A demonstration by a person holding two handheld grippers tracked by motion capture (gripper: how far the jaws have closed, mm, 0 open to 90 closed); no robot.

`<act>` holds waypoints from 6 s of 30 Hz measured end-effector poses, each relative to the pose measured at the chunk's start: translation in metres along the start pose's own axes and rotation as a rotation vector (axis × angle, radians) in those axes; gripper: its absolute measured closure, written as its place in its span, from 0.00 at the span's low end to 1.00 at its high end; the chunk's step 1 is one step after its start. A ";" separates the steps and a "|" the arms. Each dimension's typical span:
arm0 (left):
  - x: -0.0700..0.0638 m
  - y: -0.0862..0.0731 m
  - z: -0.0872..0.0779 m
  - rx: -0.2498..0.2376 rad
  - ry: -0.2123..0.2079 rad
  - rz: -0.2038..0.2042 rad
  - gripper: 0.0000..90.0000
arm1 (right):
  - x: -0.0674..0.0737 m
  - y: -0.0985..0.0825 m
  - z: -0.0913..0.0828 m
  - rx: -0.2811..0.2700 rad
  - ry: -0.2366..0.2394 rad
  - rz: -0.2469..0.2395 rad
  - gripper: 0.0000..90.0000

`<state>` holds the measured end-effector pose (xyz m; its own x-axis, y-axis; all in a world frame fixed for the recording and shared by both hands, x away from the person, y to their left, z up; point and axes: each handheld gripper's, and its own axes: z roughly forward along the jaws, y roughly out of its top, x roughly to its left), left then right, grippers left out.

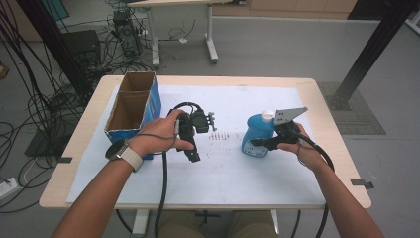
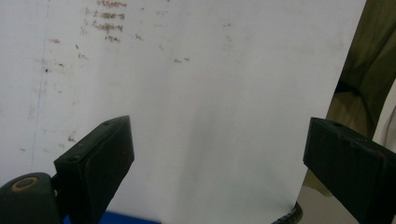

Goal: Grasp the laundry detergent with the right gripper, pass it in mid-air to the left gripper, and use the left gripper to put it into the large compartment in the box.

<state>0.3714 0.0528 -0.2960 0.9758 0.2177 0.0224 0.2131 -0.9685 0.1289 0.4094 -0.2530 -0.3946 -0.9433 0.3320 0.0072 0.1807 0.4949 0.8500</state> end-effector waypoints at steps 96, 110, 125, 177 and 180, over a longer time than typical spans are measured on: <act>-0.004 0.004 -0.002 0.008 0.010 0.007 0.10 | 0.000 0.000 0.000 0.001 -0.003 0.003 0.49; -0.004 0.004 -0.003 0.004 0.015 0.007 0.10 | 0.000 0.000 0.000 0.004 -0.003 0.005 0.49; -0.006 0.004 -0.004 0.004 0.017 0.002 0.10 | 0.000 0.000 0.000 0.002 -0.004 0.004 0.49; -0.005 0.003 -0.006 0.003 0.021 0.007 0.10 | 0.000 0.000 0.000 0.001 -0.002 0.004 0.48; -0.005 0.003 -0.005 -0.001 0.022 0.005 0.10 | 0.000 0.000 0.000 0.001 -0.002 0.004 0.48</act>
<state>0.3664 0.0496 -0.2904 0.9756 0.2151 0.0448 0.2078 -0.9696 0.1295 0.4094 -0.2528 -0.3946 -0.9419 0.3359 0.0095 0.1847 0.4940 0.8496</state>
